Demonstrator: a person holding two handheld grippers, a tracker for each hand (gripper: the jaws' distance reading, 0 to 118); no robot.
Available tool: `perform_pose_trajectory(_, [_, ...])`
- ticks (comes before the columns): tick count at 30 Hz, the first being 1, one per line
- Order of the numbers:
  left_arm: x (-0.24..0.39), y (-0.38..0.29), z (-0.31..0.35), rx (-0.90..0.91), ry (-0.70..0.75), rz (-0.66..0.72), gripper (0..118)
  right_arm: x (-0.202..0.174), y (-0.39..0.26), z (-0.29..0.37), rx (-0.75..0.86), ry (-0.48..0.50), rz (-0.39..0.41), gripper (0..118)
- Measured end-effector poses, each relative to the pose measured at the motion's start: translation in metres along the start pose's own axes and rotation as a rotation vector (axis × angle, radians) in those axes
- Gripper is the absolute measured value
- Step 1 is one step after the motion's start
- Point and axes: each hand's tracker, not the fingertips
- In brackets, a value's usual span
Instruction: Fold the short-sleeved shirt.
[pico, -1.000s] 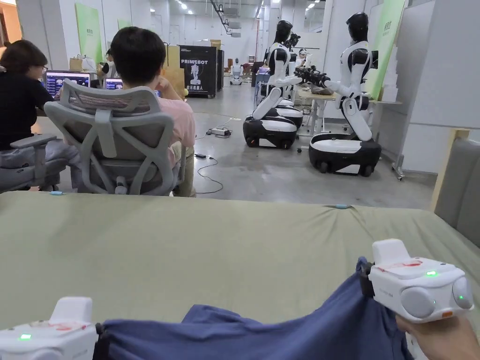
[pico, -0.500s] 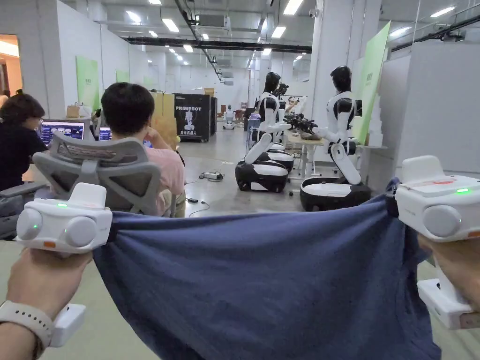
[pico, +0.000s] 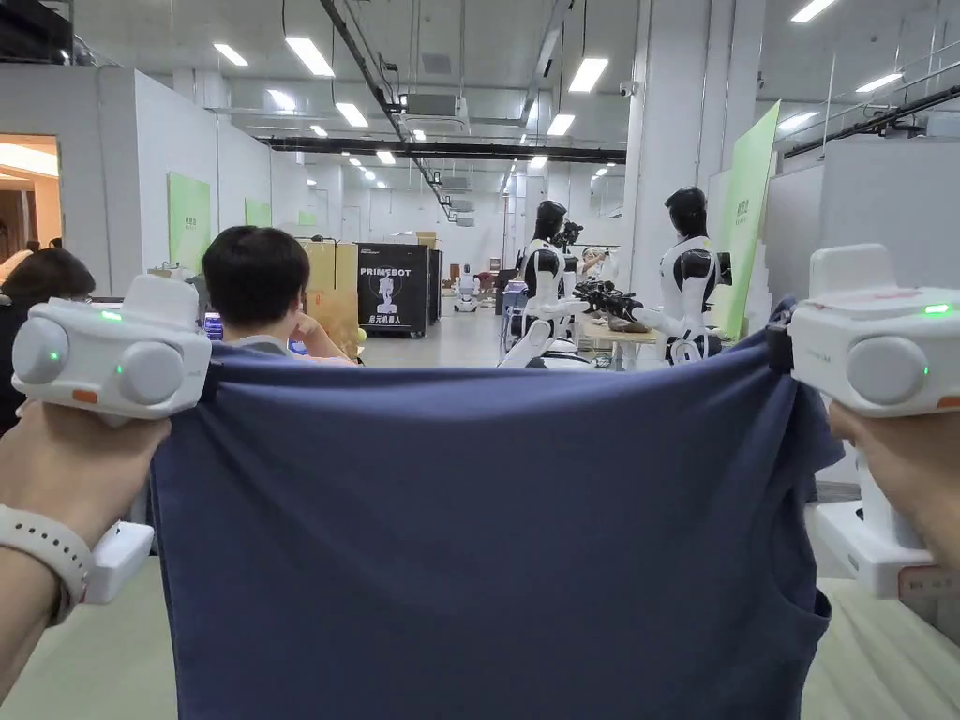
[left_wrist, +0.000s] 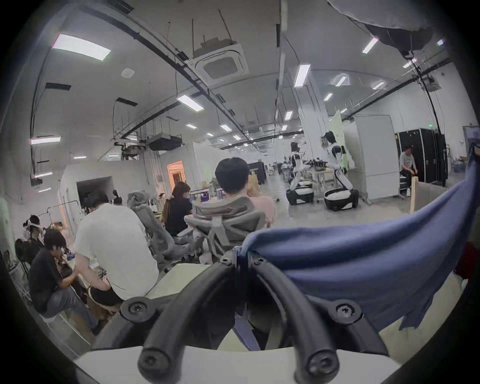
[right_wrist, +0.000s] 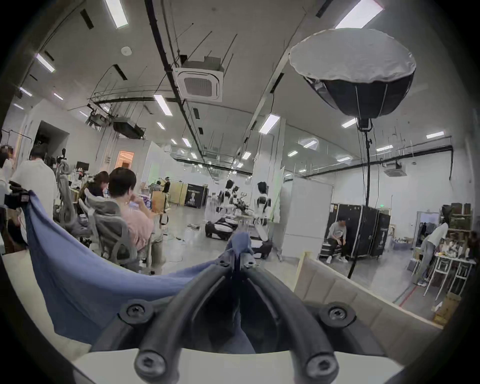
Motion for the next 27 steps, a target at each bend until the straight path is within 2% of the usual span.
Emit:
perform_pose_trajectory(6, [0.027,-0.080,-0.014,-0.104,0.000,-0.029,4,-0.004,-0.094,-0.024,-0.127,-0.012,-0.028,2])
perform_pose_trajectory(11, [0.029,-0.109,0.009,-0.141,-0.050,-0.021,4,0.005,-0.127,-0.006,-0.184,0.003,-0.061,2])
perform_pose_trajectory(20, [0.022,-0.201,0.117,-0.257,-0.175,-0.003,4,0.007,-0.213,0.105,-0.333,0.028,-0.013,2])
perform_pose_trajectory(27, [0.019,-0.325,0.194,-0.484,-0.256,-0.025,4,0.002,-0.335,0.195,-0.585,0.123,-0.009,2])
